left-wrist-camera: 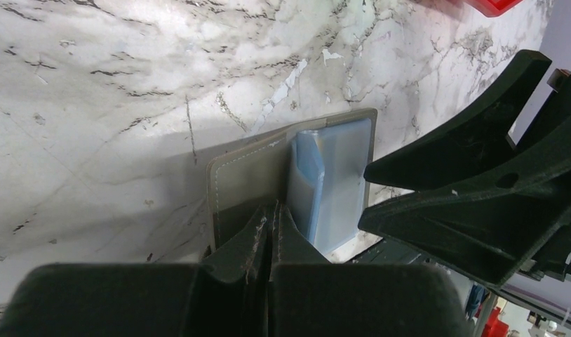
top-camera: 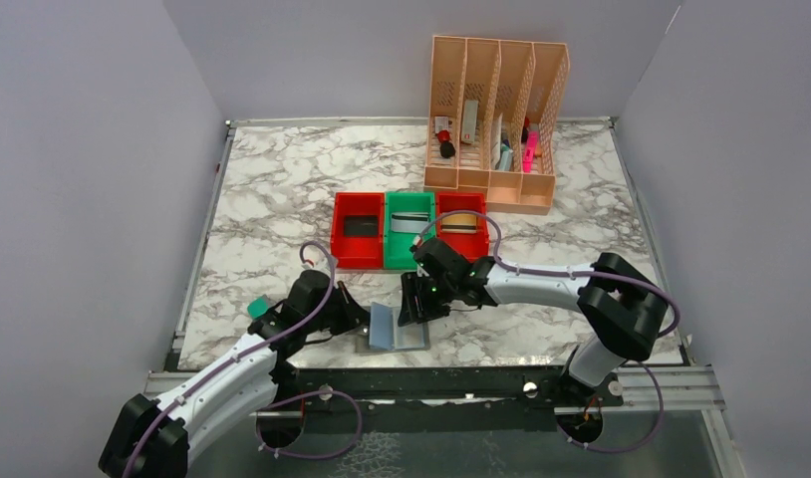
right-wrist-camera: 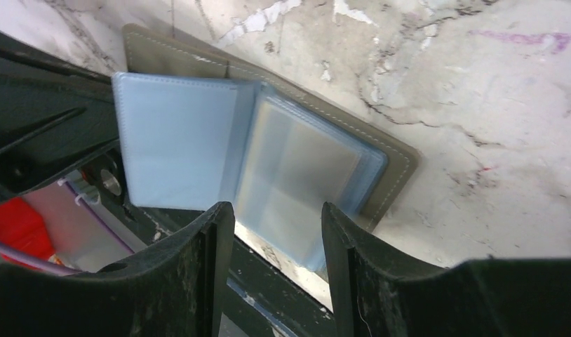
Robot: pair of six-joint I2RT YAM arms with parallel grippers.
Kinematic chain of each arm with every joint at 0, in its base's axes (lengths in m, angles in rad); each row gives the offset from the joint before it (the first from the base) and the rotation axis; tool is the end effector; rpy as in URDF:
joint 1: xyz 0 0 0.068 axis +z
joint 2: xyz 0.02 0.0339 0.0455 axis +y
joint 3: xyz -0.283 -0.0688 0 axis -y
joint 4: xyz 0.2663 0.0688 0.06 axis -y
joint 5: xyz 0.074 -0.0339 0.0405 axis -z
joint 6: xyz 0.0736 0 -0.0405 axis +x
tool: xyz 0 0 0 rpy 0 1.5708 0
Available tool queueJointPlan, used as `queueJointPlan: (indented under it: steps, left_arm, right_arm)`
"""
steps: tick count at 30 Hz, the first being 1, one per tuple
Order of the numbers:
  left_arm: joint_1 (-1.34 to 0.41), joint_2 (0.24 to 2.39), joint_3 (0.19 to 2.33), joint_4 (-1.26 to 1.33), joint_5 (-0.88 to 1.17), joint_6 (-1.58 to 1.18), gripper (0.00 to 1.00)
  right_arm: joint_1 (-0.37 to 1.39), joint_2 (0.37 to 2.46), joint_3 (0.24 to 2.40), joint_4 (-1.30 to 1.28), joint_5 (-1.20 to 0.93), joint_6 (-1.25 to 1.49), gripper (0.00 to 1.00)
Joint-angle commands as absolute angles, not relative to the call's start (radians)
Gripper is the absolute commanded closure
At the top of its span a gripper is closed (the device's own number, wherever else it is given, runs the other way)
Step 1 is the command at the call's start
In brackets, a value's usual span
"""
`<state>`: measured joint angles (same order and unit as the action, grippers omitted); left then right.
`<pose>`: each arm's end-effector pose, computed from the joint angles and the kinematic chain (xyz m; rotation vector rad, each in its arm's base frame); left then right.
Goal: Take the credit cards out of the card holder
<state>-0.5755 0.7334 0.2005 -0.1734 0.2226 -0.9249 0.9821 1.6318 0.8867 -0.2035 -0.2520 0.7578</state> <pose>0.1426 -0.1119 0.1247 -0.3045 2.4597 -0.9809 0.1837 0.3082 0.1415 -0.4244 2.7546 0.9118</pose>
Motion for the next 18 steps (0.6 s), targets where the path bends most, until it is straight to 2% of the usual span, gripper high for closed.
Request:
queueJointPlan:
  steps: [1, 11, 18]
  left_arm:
    - [-0.587, 0.711, 0.188, -0.160, 0.244, -0.938, 1.00]
    - [-0.655, 0.609, 0.124, -0.130, 0.168, -1.059, 1.00]
    - [-0.737, 0.629, 0.047, 0.023, 0.093, -1.189, 1.00]
  right_arm:
    - [0.988, 1.613, 0.909, -0.267, -0.156, 0.755, 0.45]
    - [0.988, 1.566, 0.873, -0.303, -0.079, 0.783, 0.43]
    - [0.988, 1.421, 0.808, -0.349, 0.044, 0.825, 0.41]
